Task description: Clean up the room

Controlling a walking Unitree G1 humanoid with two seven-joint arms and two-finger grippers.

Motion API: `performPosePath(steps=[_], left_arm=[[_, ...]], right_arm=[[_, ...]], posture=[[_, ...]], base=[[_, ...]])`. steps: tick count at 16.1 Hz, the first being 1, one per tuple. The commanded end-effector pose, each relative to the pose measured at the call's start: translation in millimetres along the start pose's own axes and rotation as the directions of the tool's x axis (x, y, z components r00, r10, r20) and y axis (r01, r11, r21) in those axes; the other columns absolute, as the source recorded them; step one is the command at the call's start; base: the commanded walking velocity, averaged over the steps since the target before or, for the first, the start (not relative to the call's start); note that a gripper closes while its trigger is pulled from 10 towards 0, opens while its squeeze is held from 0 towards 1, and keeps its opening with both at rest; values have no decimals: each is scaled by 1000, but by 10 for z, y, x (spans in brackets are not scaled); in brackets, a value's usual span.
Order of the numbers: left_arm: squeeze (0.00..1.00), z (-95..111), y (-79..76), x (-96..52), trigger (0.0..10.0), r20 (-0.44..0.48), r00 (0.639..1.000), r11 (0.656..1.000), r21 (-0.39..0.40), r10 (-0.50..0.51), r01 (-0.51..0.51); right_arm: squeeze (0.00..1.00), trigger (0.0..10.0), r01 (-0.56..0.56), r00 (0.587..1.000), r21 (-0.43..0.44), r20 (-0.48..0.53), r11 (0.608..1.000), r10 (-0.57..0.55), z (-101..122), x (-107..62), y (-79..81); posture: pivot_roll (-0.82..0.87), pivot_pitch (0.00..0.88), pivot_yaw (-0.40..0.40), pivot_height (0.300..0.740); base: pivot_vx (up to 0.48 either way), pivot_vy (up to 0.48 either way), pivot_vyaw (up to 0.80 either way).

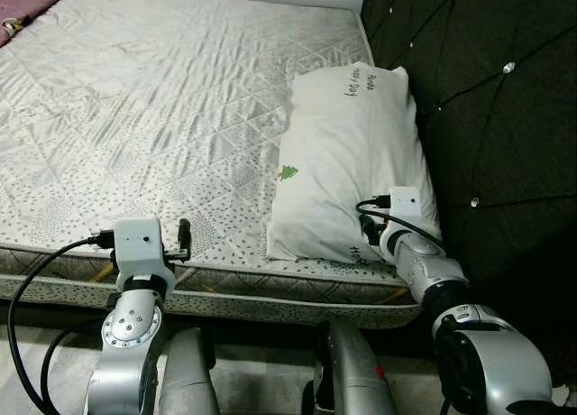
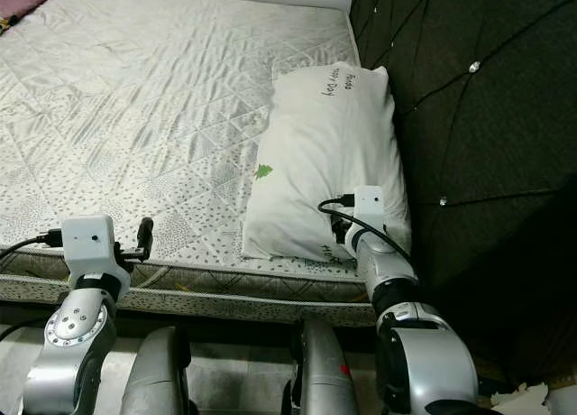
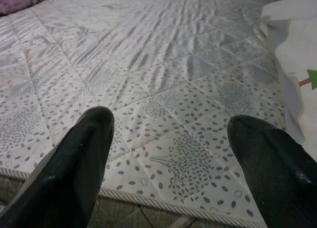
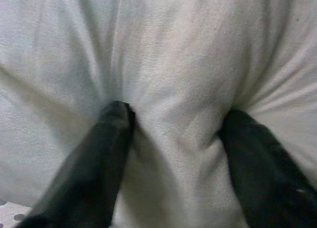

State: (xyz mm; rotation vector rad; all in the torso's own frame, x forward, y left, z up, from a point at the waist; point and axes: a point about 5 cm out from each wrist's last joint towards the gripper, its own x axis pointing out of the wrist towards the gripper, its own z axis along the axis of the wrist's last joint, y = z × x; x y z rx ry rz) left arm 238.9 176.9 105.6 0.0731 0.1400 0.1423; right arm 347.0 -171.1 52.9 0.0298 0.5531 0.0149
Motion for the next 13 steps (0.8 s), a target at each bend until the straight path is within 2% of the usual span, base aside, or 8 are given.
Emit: performPosePath(steps=[1, 4, 13], left_arm=[[0, 4, -6, 11, 10000, -2, 1000, 1000, 1, 4, -4], [0, 9, -10, 17, 10000, 2, 1000, 1000, -2, 7, -7], [0, 20, -21, 38, 10000, 9, 1000, 1000, -11, 15, -15]], right_arm=[[0, 0, -40, 997, 8, -69, 999, 41, -128, 7, 99], [0, 0, -49, 997, 12, -61, 999, 49, -99, 14, 156], [0, 0, -47, 998, 24, -44, 999, 48, -43, 22, 157]], posture=[[163, 83, -73, 582], [164, 79, -77, 582], [163, 71, -84, 582]], base=[[0, 0, 0], [0, 0, 0], [0, 0, 0]])
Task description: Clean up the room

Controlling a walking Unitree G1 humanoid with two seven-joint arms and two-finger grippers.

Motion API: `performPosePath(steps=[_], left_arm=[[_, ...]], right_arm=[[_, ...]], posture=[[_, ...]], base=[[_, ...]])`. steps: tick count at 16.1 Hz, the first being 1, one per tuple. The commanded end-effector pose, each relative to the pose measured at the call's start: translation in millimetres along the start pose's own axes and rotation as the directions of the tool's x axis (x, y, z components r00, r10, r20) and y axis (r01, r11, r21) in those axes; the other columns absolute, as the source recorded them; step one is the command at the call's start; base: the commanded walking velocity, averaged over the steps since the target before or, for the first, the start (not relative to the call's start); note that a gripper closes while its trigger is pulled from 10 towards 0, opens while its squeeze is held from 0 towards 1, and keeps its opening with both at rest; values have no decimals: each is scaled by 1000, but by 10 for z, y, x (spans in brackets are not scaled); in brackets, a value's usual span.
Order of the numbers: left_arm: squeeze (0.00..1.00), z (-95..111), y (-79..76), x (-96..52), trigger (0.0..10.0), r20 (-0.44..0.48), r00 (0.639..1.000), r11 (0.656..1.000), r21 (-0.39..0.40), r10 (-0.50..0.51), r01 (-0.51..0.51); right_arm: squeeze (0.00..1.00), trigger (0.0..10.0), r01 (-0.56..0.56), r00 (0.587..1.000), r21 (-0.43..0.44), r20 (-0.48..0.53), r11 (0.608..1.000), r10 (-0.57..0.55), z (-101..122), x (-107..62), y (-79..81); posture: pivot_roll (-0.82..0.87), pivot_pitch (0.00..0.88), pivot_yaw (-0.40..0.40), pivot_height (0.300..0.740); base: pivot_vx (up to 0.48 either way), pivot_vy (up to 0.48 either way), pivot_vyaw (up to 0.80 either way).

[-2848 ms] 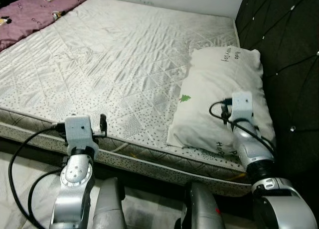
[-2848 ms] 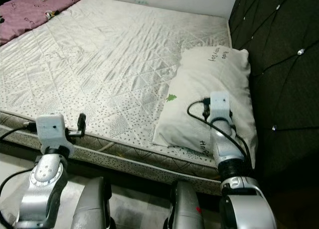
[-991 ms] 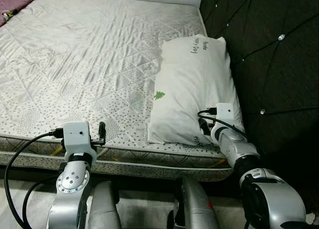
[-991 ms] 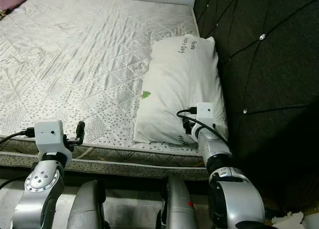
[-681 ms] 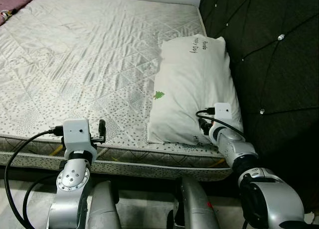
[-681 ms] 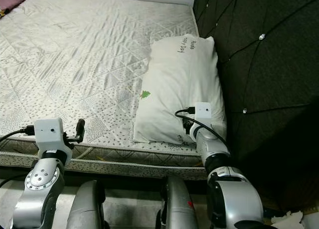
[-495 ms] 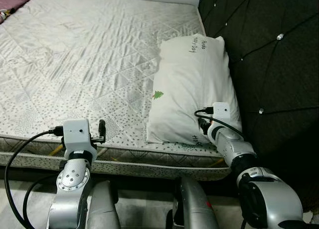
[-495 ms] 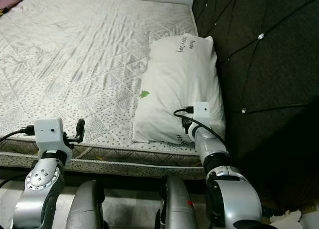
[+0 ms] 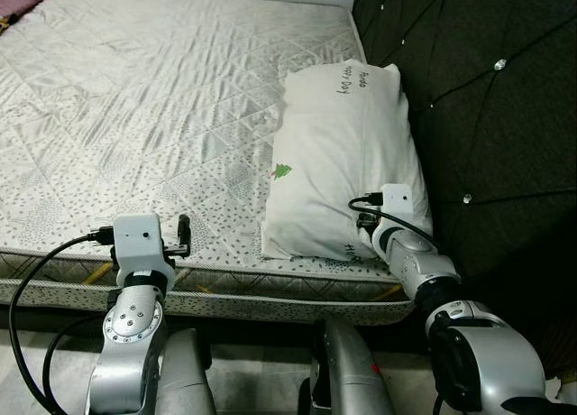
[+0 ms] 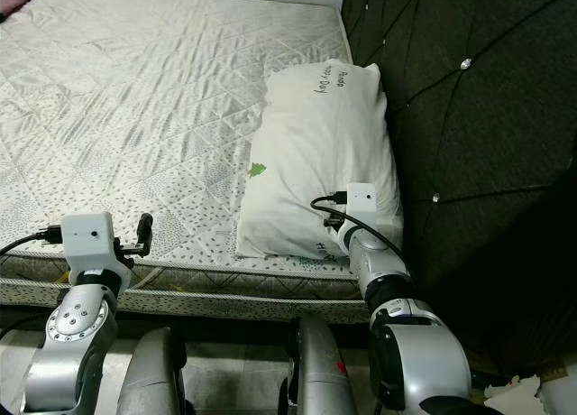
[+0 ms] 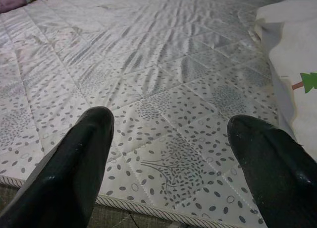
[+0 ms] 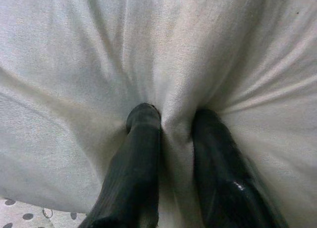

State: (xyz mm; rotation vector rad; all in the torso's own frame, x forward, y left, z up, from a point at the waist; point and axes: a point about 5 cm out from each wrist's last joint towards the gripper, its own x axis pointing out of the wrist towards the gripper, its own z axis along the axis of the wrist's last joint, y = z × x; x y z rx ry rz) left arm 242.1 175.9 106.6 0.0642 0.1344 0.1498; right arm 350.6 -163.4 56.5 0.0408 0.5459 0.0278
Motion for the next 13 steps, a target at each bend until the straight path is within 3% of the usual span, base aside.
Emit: performPosePath(steps=[1, 5, 9, 12, 13], left_arm=[[0, 5, -7, 10, 10000, 5, 1000, 1000, -1, 7, -7], [0, 8, -1, 12, 10000, 7, 1000, 1000, -2, 11, -11], [0, 7, 22, 27, 10000, 12, 1000, 1000, 3, 21, -21], [0, 8, 31, 59, 10000, 18, 1000, 1000, 10, 20, -20], [0, 15, 27, 74, 10000, 22, 1000, 1000, 12, 16, -16]], right_arm=[[0, 0, -31, 998, 19, -49, 999, 32, -87, 9, 80], [0, 0, -29, 999, 40, -29, 999, 30, -49, 12, 79], [0, 0, 20, 998, 104, 52, 994, -25, 110, 12, -11], [0, 0, 126, 980, 168, 134, 978, -150, 314, -14, -225], [0, 0, 219, 950, 174, 185, 960, -251, 421, -59, -423]], posture=[[163, 69, -84, 582], [164, 65, -81, 582], [171, 45, -78, 582], [167, 24, -66, 582], [167, 20, -62, 582]], base=[[0, 0, 0], [0, 0, 0], [0, 0, 0], [0, 0, 0], [0, 0, 0]])
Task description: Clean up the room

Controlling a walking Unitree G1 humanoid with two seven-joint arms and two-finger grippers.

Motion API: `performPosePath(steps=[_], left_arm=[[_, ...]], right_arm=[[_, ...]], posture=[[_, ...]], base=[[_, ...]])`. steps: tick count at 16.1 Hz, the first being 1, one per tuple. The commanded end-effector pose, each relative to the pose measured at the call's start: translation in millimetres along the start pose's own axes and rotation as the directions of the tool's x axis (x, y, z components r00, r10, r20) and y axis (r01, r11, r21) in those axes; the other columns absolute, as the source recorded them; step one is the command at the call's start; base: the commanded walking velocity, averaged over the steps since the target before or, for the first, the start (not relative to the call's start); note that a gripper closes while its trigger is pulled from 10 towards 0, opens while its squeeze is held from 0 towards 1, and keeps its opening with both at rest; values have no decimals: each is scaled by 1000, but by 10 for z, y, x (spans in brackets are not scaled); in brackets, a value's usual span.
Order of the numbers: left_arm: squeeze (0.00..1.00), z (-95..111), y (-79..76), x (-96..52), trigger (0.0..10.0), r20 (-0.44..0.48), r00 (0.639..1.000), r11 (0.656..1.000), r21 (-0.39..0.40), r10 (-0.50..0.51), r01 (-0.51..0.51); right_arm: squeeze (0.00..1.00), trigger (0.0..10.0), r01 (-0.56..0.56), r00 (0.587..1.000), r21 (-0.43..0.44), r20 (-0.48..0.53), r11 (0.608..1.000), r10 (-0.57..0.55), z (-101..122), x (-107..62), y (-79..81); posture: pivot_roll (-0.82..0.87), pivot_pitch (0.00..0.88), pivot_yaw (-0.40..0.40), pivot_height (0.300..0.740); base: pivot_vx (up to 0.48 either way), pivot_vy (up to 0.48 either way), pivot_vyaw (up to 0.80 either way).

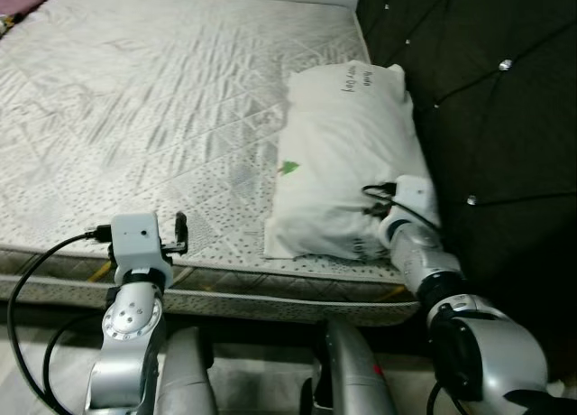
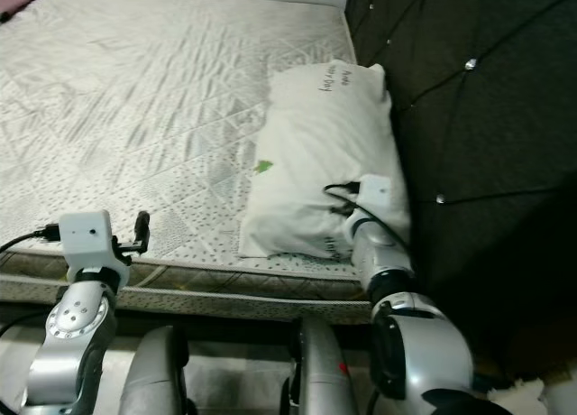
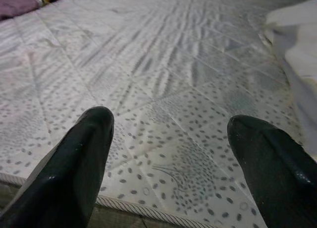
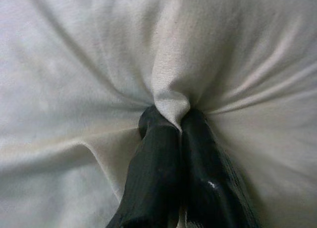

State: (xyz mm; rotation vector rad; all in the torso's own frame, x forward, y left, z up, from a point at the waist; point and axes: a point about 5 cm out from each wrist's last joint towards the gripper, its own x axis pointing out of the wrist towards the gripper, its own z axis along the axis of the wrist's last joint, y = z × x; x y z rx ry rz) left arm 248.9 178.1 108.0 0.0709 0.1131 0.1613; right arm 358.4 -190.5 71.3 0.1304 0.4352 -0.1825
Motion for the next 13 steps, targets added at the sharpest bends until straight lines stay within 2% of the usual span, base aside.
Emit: performPosePath(steps=[1, 2, 3, 6, 7, 9, 11, 13], left_arm=[[0, -2, 11, 14, 10000, 3, 1000, 1000, 9, 2, -2], [0, 0, 11, 22, 10000, 4, 1000, 1000, 10, 1, -1], [0, 5, 10, 34, 10000, 8, 1000, 1000, 11, -3, 3], [0, 9, -3, 62, 10000, 13, 1000, 1000, 15, -12, 12], [0, 17, -8, 71, 10000, 16, 1000, 1000, 14, -14, 14], [0, 17, -1, 73, 10000, 18, 1000, 1000, 14, -14, 14], [0, 3, 19, 70, 10000, 14, 1000, 1000, 18, -18, 17], [0, -8, 10, 86, 10000, 12, 999, 999, 22, -30, 29]], right_arm=[[0, 0, 123, 983, 38, 130, 992, -127, 359, 10, -270], [0, 0, 161, 975, 49, 150, 986, -166, 420, 3, -367], [0, 0, 214, 955, 47, 198, 976, -219, 565, -17, -535], [0, 0, 248, 926, 34, 287, 968, -247, 823, -67, -723], [0, 0, 216, 929, -2, 307, 976, -205, 828, -80, -716], [0, 0, 185, 932, -59, 327, 981, -156, 786, -120, -742], [0, 0, 118, 941, -135, 332, 984, -68, 626, -243, -751], [0, 0, 30, 956, -187, 293, 982, 27, 338, -502, -672]], posture=[[167, 15, -57, 582], [167, 14, -56, 582], [163, 7, -49, 582], [151, 0, -45, 582], [147, 0, -44, 582], [140, 0, -40, 582], [119, 4, -31, 582], [99, 5, -24, 582]], base=[[0, 0, 0], [0, 0, 0], [0, 0, 0], [0, 0, 0], [0, 0, 0], [0, 0, 0], [0, 0, 0], [0, 0, 0]])
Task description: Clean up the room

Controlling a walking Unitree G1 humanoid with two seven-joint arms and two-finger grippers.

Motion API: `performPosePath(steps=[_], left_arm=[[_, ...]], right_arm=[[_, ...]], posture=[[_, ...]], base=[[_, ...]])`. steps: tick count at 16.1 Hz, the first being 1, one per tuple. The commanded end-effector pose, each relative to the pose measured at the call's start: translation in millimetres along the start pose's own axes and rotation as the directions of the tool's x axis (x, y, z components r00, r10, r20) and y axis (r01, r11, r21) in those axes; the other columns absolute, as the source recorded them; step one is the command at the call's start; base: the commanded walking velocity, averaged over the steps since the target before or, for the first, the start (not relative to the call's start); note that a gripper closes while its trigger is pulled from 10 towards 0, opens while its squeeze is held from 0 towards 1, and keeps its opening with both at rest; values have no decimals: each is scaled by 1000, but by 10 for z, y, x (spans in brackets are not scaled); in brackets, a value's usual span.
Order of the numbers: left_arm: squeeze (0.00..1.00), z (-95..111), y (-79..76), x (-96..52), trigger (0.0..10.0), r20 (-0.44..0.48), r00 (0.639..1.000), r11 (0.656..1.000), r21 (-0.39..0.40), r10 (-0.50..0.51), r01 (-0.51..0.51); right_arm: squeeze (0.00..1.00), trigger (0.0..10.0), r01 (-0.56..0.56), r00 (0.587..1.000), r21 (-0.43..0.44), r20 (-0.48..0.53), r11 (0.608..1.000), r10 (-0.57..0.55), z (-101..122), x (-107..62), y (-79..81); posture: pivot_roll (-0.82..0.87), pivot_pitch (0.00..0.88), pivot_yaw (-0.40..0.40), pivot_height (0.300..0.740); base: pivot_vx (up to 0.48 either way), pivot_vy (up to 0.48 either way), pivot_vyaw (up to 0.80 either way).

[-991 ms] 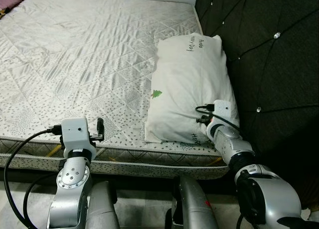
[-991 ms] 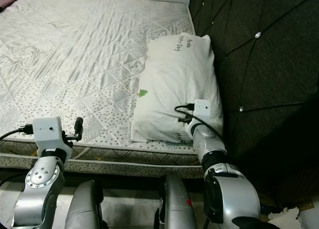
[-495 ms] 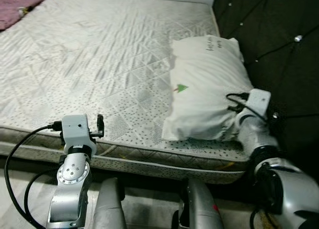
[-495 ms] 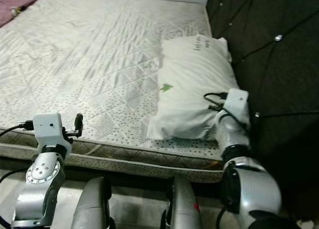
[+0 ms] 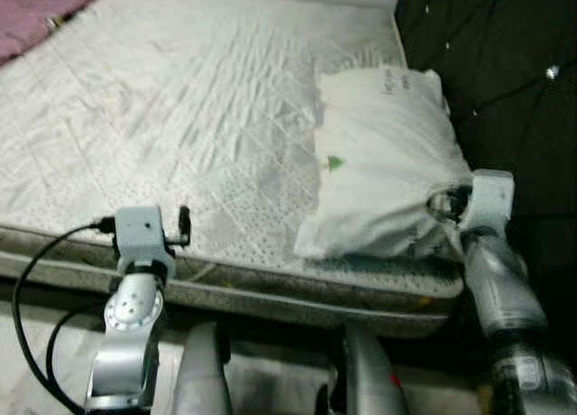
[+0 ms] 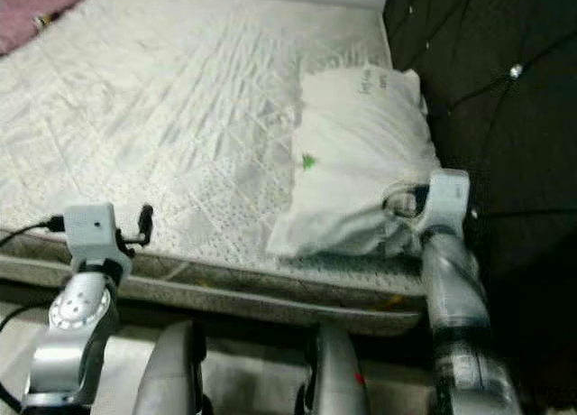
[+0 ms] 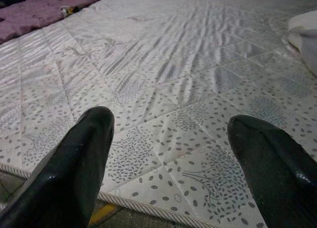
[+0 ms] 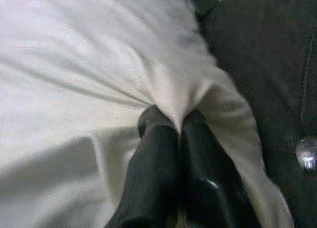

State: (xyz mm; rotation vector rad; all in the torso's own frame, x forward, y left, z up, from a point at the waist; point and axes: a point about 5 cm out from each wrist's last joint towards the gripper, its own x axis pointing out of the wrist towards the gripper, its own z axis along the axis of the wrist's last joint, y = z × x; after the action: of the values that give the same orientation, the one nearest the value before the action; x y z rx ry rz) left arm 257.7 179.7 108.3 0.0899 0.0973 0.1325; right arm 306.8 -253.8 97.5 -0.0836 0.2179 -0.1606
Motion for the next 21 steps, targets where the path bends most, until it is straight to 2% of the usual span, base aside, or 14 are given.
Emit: performPosePath(steps=[1, 2, 4, 6, 7, 10, 13, 15, 17, 18, 19, 21], left_arm=[[0, -12, -24, 24, 10000, -4, 1000, 1000, 2, -14, 14], [0, -1, -56, 40, 10000, 0, 1000, 1000, -1, -24, 24], [0, 8, -86, 57, 10000, 3, 999, 999, -2, -36, 36], [0, 8, -85, 66, 10000, 4, 999, 999, 0, -41, 41], [0, 10, -74, 73, 10000, 5, 999, 999, 2, -39, 39], [0, 7, -77, 82, 10000, 8, 999, 1000, 0, -31, 31], [0, -8, -101, 75, 10000, 5, 1000, 1000, -5, -30, 30], [0, -4, -105, 91, 10000, 6, 1000, 1000, -7, -31, 31], [0, 1, -101, 100, 10000, 9, 1000, 1000, -8, -29, 29], [0, 7, -107, 106, 10000, 12, 1000, 1000, -9, -27, 27], [0, 10, -111, 107, 10000, 14, 1000, 1000, -10, -24, 24], [0, 11, -100, 97, 10000, 15, 1000, 1000, -13, -15, 15]], right_arm=[[0, 0, -62, 996, -5, 65, 998, 63, 104, -226, 120], [0, 0, -117, 990, -19, 74, 993, 119, 48, -410, 234], [0, 0, -217, 972, -25, 84, 976, 218, -17, -662, 420], [0, 0, -330, 934, -59, 121, 942, 335, 25, -895, 553], [0, 0, -373, 916, -71, 131, 925, 379, 26, -944, 554], [0, 0, -374, 921, -69, 86, 925, 379, 10, -1048, 496], [0, 0, -319, 945, -70, 53, 945, 323, -11, -882, 444], [0, 0, -320, 945, -104, 37, 942, 325, 123, -521, 434], [0, 0, -311, 946, -124, 51, 942, 319, 274, -287, 390], [0, 0, -299, 948, -156, 65, 941, 312, 397, -135, 337], [0, 0, -246, 960, -186, 86, 951, 266, 541, 22, 219], [0, 0, -139, 981, -174, 111, 975, 160, 754, 205, -24]], posture=[[88, 5, -18, 582], [82, 5, -14, 582], [76, 5, -7, 582], [74, 3, -4, 582], [71, 3, -6, 582], [70, 3, -14, 582], [66, 4, -19, 582], [65, 5, -15, 582], [67, 4, -16, 582], [70, 2, -18, 582], [73, 2, -21, 582], [78, 1, -28, 582]], base=[[0, 0, 0], [0, 0, 0], [0, 0, 0], [0, 0, 0], [0, 0, 0], [0, 0, 0], [0, 0, 0], [0, 0, 0], [0, 0, 0], [0, 0, 0], [0, 0, 0], [0, 0, 0]])
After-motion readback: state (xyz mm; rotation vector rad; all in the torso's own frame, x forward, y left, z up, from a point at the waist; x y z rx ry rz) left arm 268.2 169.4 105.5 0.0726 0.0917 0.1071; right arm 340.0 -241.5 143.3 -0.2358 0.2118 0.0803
